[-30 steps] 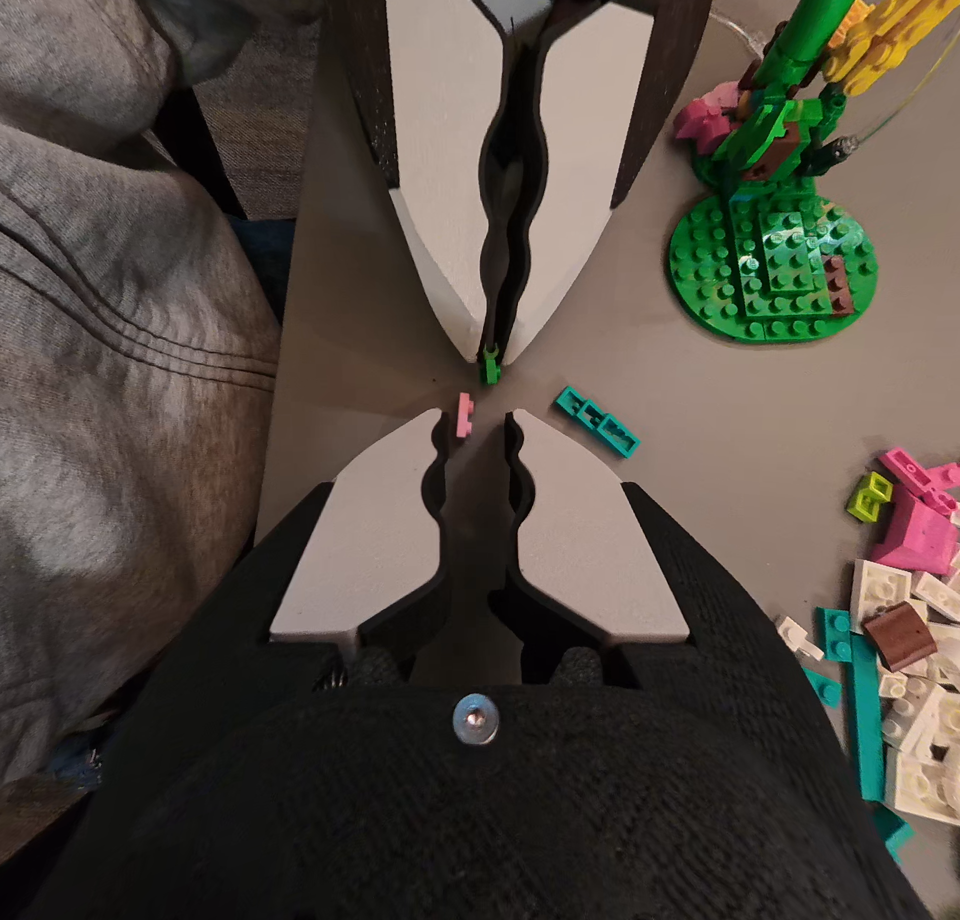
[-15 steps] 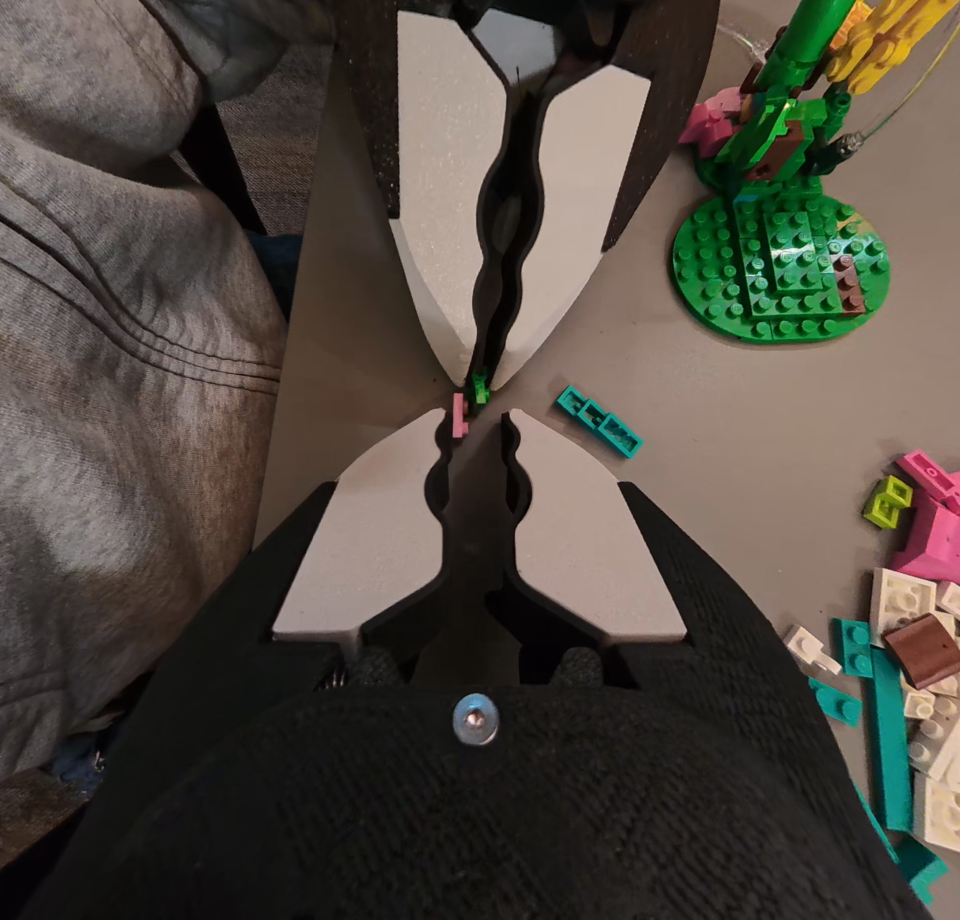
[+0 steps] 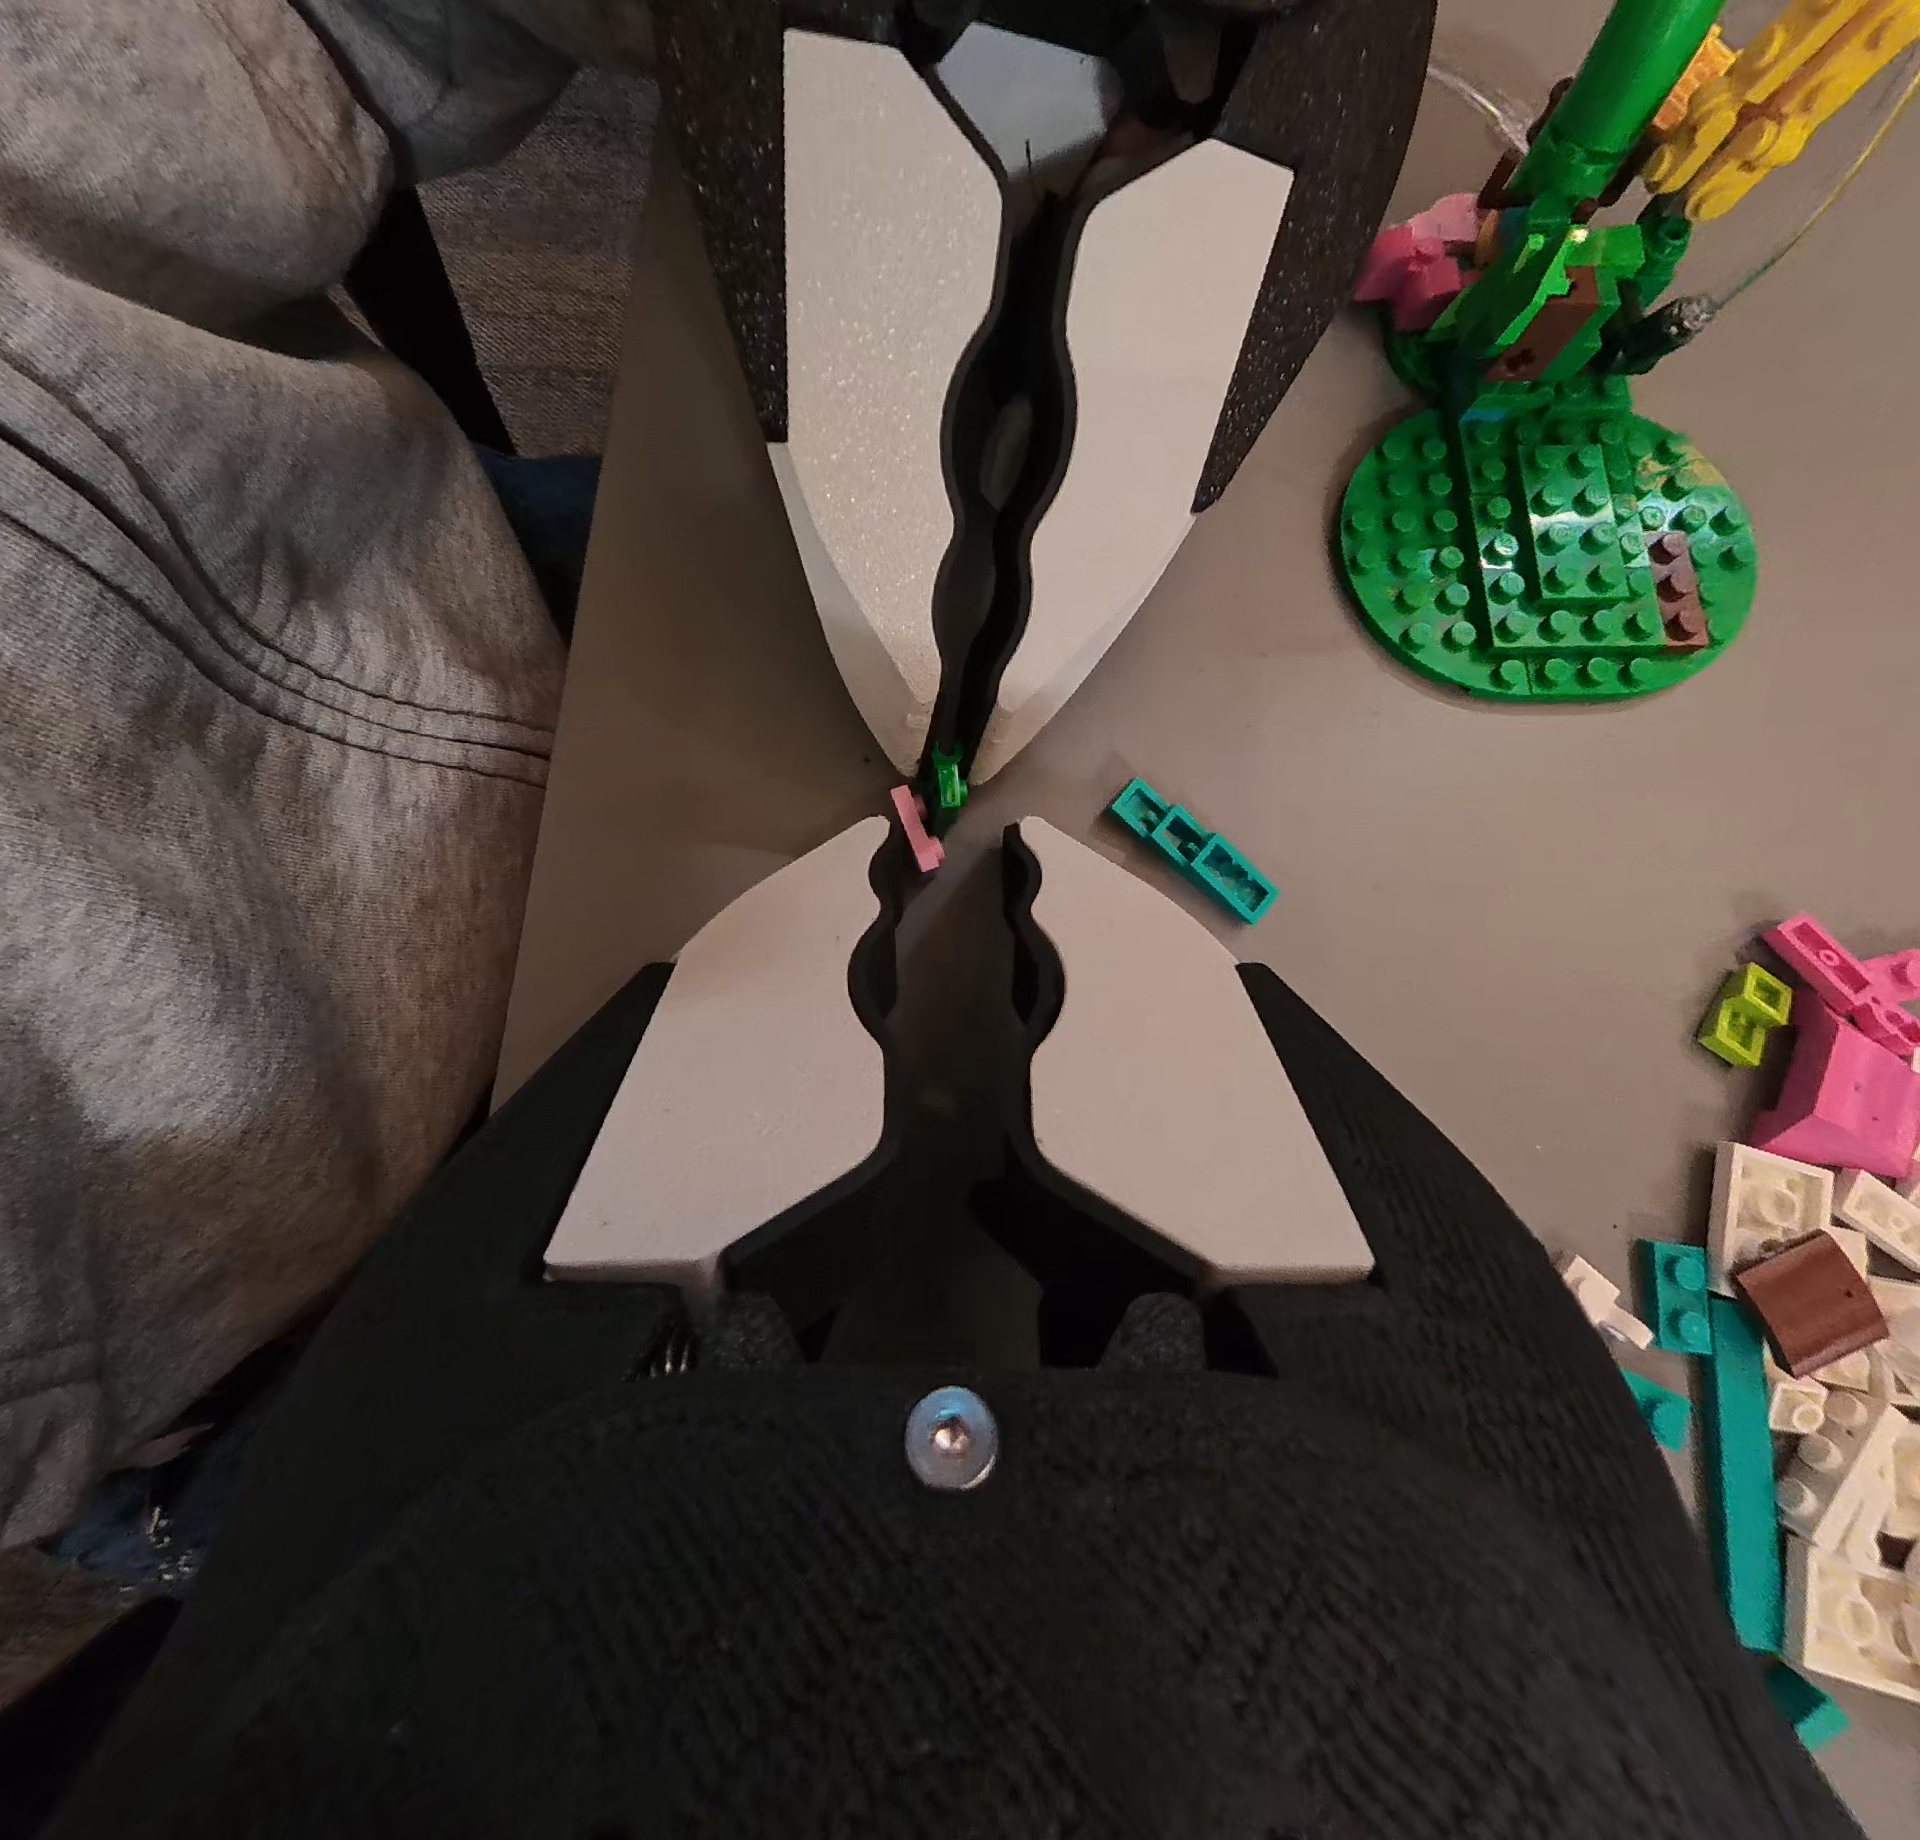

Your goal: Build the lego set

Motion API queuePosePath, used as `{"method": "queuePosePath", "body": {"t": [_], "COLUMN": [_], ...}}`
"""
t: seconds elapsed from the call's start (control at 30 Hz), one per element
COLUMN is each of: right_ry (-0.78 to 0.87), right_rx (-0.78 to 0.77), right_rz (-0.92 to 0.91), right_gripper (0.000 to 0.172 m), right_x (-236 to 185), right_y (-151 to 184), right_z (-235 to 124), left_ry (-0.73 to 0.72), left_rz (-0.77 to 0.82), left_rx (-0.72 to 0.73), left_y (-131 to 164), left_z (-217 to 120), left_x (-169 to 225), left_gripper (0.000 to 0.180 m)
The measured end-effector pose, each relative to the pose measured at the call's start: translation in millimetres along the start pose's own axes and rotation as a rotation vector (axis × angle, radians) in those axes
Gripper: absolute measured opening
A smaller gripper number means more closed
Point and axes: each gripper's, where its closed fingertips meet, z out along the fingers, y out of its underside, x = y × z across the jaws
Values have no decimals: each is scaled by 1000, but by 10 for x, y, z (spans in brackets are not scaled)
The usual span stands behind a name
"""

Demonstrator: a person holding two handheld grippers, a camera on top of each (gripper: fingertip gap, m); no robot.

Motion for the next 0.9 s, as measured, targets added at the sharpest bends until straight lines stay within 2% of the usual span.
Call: {"method": "queuePosePath", "body": {"t": [0.03,0.2,0.33,0.67,0.9], "right_ry": [2,-28,-56,-58,-79], "right_rx": [0,15,18,10,7], "right_rz": [-4,-12,-21,-19,-41], "right_gripper": [17,26,26,11,10], "right_x": [1,-27,-40,-33,-49], "right_y": [-4,-30,-43,-51,-46], "right_z": [1,26,38,49,50], "left_ry": [-2,-13,-13,-25,-22], "left_rz": [-1,0,1,0,85], "left_rx": [0,-1,-3,-9,-29], "left_y": [5,11,14,13,14], "left_z": [-2,-5,-4,10,17], "left_x": [3,4,6,-2,14], "left_gripper": [6,6,6,6,6]}}
